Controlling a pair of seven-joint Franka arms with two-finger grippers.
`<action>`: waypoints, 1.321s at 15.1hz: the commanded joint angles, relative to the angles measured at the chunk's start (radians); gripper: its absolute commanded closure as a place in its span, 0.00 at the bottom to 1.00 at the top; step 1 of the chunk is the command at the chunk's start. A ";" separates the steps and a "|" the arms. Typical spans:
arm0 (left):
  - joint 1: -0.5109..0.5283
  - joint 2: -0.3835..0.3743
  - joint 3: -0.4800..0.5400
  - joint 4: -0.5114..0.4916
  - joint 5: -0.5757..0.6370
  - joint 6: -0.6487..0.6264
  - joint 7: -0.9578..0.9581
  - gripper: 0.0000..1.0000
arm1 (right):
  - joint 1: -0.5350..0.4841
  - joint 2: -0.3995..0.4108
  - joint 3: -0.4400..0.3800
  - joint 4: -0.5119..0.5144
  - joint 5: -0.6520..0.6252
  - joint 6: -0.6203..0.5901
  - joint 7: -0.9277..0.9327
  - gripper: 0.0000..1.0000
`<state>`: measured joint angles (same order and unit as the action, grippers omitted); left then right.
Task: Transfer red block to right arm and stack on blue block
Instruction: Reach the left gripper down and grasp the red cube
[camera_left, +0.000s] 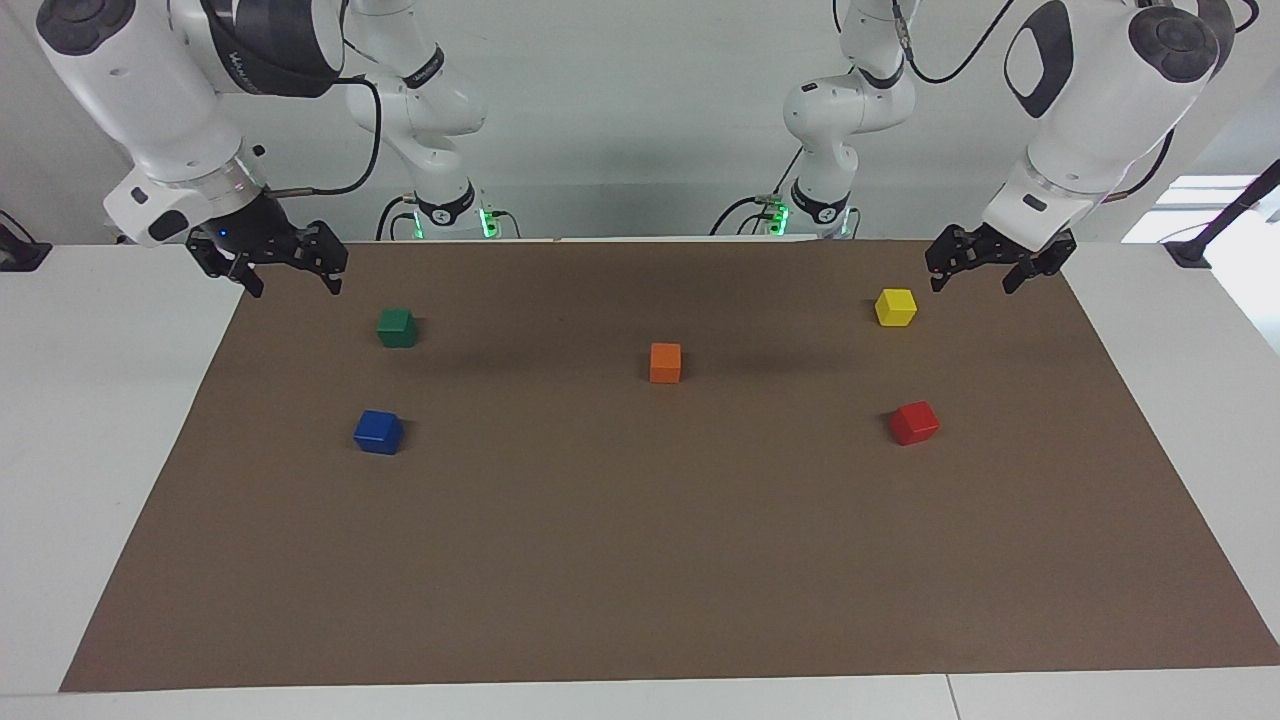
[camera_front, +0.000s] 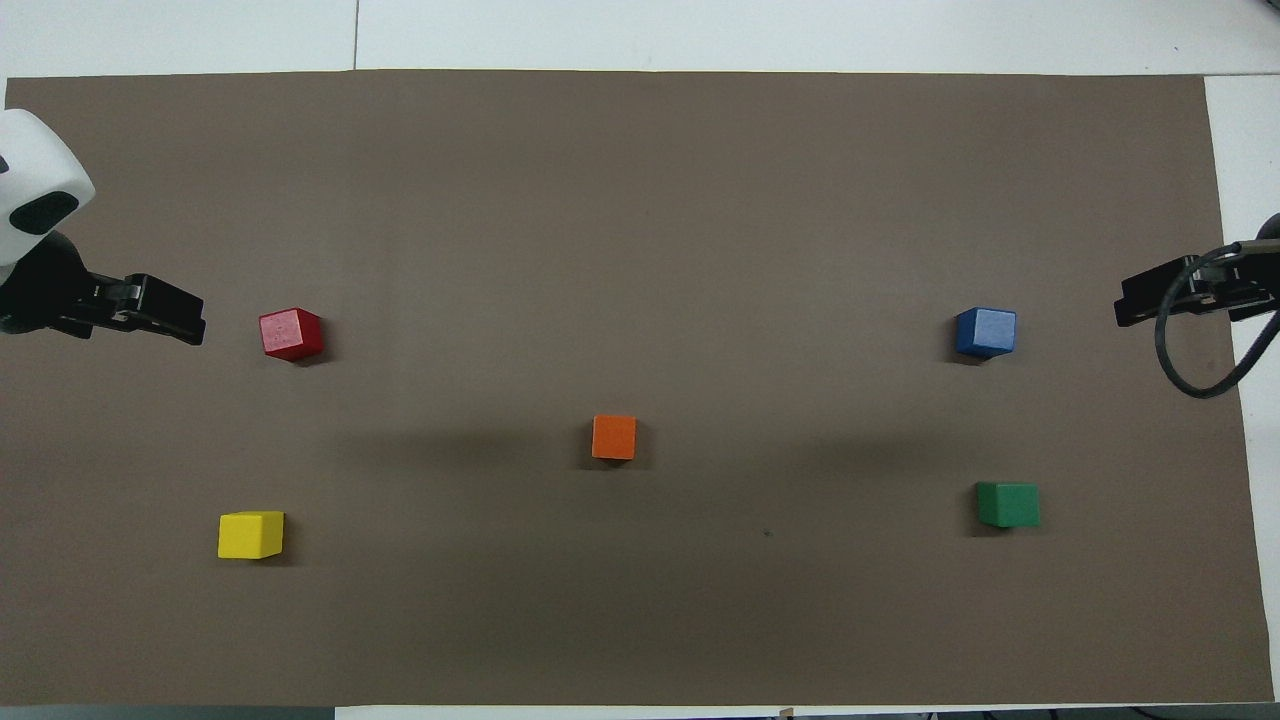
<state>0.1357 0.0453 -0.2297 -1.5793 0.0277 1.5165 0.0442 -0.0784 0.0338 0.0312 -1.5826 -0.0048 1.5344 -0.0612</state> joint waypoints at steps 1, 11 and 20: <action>0.001 -0.005 -0.005 -0.013 0.021 0.016 0.006 0.00 | -0.009 -0.011 0.004 -0.010 0.002 -0.010 -0.019 0.00; 0.021 -0.036 -0.004 -0.160 0.018 0.204 -0.026 0.00 | -0.009 -0.011 0.004 -0.010 0.002 -0.010 -0.017 0.00; 0.067 0.083 -0.002 -0.402 0.018 0.634 -0.108 0.00 | -0.009 -0.009 0.004 -0.010 0.002 -0.010 -0.017 0.00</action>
<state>0.1928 0.1187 -0.2222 -1.9098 0.0300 2.0478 -0.0009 -0.0784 0.0338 0.0312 -1.5826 -0.0048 1.5344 -0.0612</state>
